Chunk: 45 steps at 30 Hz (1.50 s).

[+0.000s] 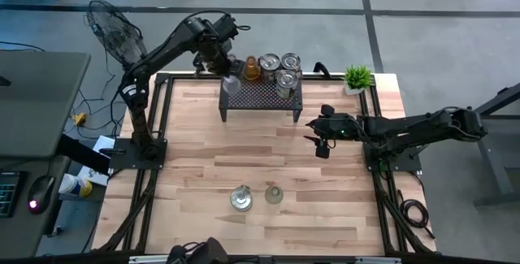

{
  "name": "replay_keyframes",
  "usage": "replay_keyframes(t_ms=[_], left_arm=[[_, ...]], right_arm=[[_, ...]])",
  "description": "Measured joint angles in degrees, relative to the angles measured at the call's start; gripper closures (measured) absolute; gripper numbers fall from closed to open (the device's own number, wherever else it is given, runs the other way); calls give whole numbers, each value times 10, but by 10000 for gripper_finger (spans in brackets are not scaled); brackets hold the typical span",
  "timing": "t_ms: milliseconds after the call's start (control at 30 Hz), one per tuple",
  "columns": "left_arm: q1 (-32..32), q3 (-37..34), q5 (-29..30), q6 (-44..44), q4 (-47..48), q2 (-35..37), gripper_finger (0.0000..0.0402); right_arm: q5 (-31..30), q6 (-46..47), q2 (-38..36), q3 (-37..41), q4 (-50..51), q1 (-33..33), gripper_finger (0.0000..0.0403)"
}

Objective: Pick & Place candle stick holders
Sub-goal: Put the transparent glass candlestick on the shelf aligned with the other candlesticks

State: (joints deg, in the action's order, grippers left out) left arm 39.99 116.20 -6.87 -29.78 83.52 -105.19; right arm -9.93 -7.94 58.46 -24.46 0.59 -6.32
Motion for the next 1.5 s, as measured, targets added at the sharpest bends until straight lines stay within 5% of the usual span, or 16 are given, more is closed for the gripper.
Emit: replay_keyframes(t_ms=[1500], left_arm=[[9,0,-16,-5,-8,-26,379]], right_arm=[[0,-11,0,0,0,0,204]])
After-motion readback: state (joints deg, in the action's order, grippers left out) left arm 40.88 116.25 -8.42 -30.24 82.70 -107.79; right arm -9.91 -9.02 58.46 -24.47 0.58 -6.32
